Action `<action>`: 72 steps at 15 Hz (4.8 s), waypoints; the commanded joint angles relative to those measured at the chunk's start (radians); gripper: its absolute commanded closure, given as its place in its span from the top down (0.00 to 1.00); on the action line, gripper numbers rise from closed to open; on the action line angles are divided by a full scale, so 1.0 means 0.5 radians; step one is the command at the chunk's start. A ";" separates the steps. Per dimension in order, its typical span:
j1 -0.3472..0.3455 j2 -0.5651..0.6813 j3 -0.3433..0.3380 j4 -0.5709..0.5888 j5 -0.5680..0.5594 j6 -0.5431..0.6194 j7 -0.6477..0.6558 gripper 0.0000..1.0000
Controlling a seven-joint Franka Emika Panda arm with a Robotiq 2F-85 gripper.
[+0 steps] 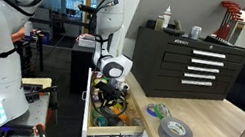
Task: Get the black masking tape and put it on the table
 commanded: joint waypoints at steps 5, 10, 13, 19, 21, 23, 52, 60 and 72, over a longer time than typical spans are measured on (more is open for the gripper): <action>-0.098 -0.678 0.116 -0.477 0.103 -0.083 -0.022 0.05; -0.023 -1.051 0.059 -0.593 0.213 -0.167 0.003 0.05; 0.041 -1.212 -0.024 -0.592 0.180 -0.199 0.044 0.05; 0.087 -1.259 -0.218 -0.457 0.023 -0.149 0.134 0.05; 0.077 -1.209 -0.261 -0.393 0.044 -0.135 0.107 0.05; 0.074 -1.155 -0.298 -0.332 0.038 -0.103 0.118 0.05; -0.170 -0.101 -0.309 0.810 0.176 0.050 0.293 0.44; -0.169 -0.381 -0.294 0.556 0.151 0.243 0.280 0.95; -0.083 -1.063 -0.337 -0.028 0.160 -0.278 0.334 1.00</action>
